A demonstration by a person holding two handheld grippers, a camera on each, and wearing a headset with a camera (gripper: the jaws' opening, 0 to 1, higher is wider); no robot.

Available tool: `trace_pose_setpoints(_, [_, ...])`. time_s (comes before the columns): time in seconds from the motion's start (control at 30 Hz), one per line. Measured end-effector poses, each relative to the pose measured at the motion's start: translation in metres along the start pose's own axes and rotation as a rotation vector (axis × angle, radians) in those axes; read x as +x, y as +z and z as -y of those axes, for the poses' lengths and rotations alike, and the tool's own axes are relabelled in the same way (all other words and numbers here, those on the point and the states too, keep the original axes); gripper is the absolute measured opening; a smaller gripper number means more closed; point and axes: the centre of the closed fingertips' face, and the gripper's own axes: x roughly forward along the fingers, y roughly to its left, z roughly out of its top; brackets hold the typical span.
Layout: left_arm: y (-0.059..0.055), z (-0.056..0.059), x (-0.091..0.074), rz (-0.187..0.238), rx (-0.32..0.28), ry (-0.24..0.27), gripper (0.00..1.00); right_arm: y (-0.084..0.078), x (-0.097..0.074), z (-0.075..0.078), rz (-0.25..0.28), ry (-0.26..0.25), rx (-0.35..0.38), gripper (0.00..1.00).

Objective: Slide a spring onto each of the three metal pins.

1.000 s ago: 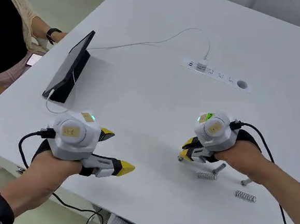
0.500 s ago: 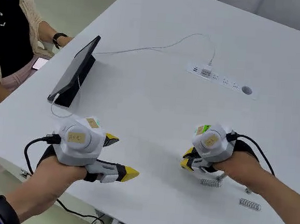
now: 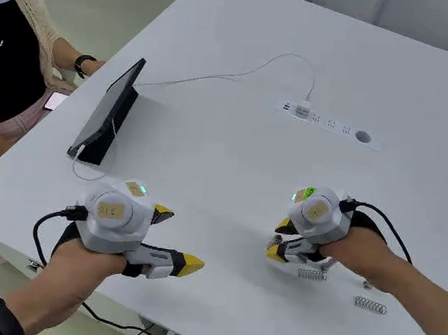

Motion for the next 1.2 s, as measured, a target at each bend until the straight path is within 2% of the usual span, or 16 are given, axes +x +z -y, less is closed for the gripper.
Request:
trace_pose_setpoints(0.1, [0.000, 0.002, 0.000, -0.001, 0.001, -0.002, 0.66, 0.002, -0.007, 0.001, 0.023, -0.009, 0.045, 0.46])
trace_pose_setpoints(0.2, [0.001, 0.004, 0.001, 0.000, 0.005, -0.004, 0.66, 0.002, -0.013, 0.002, 0.052, -0.024, 0.077, 0.52])
trace_pose_setpoints(0.37, [0.004, 0.006, 0.001, 0.002, 0.009, -0.006, 0.66, 0.001, -0.018, 0.001, 0.092, -0.028, 0.148, 0.55])
trace_pose_setpoints(0.77, [0.008, 0.009, 0.003, 0.004, 0.009, -0.009, 0.66, -0.001, -0.028, -0.003, 0.168, -0.049, 0.245, 0.60])
trace_pose_setpoints(1.2, [0.014, 0.015, 0.008, 0.006, 0.014, -0.012, 0.66, -0.010, -0.049, -0.006, 0.257, -0.104, 0.345, 0.63])
